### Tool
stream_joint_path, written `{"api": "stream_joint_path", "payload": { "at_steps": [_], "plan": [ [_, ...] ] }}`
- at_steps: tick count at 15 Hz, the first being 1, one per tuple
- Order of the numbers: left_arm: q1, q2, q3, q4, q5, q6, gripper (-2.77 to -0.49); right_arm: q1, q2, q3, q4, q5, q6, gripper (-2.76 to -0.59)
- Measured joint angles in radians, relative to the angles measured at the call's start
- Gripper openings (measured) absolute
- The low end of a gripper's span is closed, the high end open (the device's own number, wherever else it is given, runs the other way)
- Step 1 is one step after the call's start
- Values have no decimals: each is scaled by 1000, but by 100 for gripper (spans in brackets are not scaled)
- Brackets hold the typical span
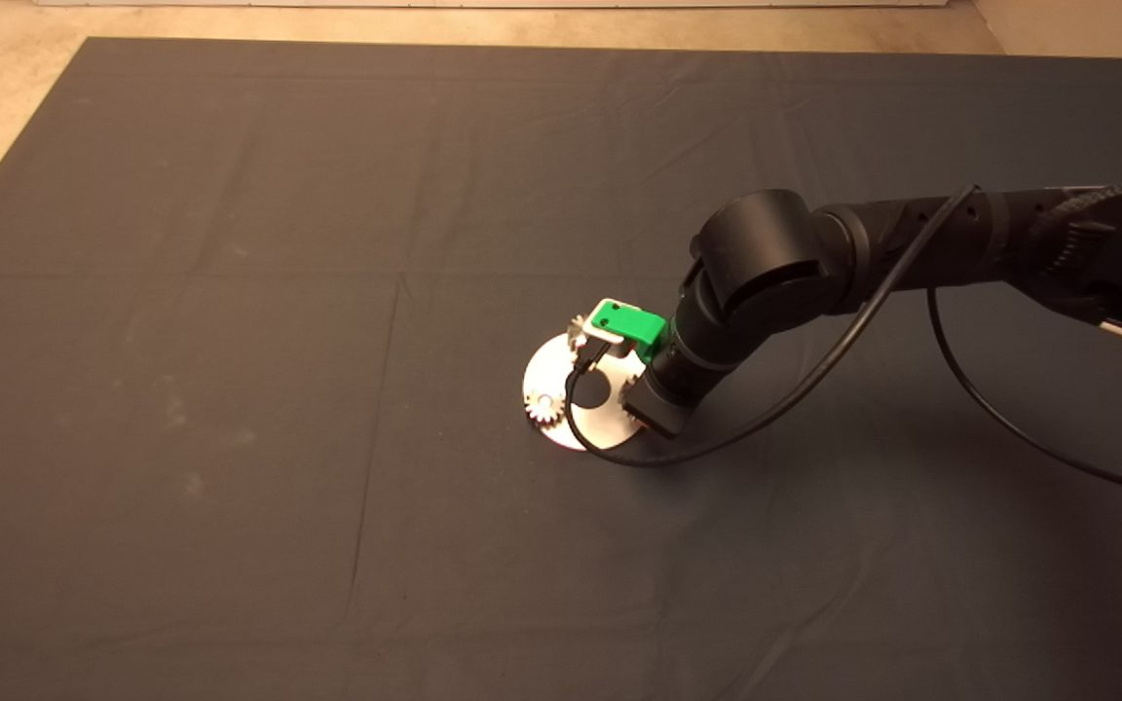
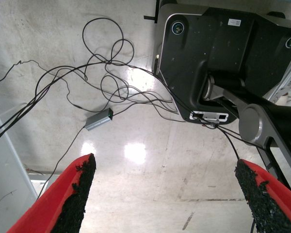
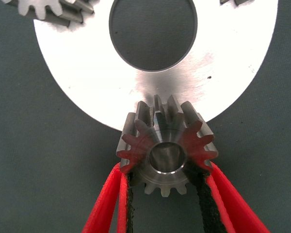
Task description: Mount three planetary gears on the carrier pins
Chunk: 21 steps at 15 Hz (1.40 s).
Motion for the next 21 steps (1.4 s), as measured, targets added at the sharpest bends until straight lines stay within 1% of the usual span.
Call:
{"api": "stream_joint_path", "payload": {
  "at_steps": [4, 9, 11, 13, 15, 18, 19, 21],
  "plan": [
    [0, -2, 1, 0, 0, 2, -122, 0, 3, -7, 0, 1, 0, -261],
    [0, -3, 1, 0, 0, 3, -122, 0, 8, -16, 1, -1, 0, -261],
    [0, -3, 1, 0, 0, 3, -122, 0, 13, -19, 1, -7, 0, -261],
    [0, -5, 1, 0, 0, 3, -122, 0, 14, -21, 1, -9, 0, -261],
    [0, -5, 1, 0, 0, 3, -122, 0, 19, -23, 1, -14, 0, -261],
    [0, -3, 1, -2, 0, 3, -122, 0, 19, -25, 1, -14, 0, -261],
    [0, 4, 1, -7, 0, 3, -122, 0, 20, -26, 1, -14, 0, -261],
    [0, 29, 1, -11, 0, 3, -122, 0, 27, -29, 1, -24, 0, -261]
  ]
}}
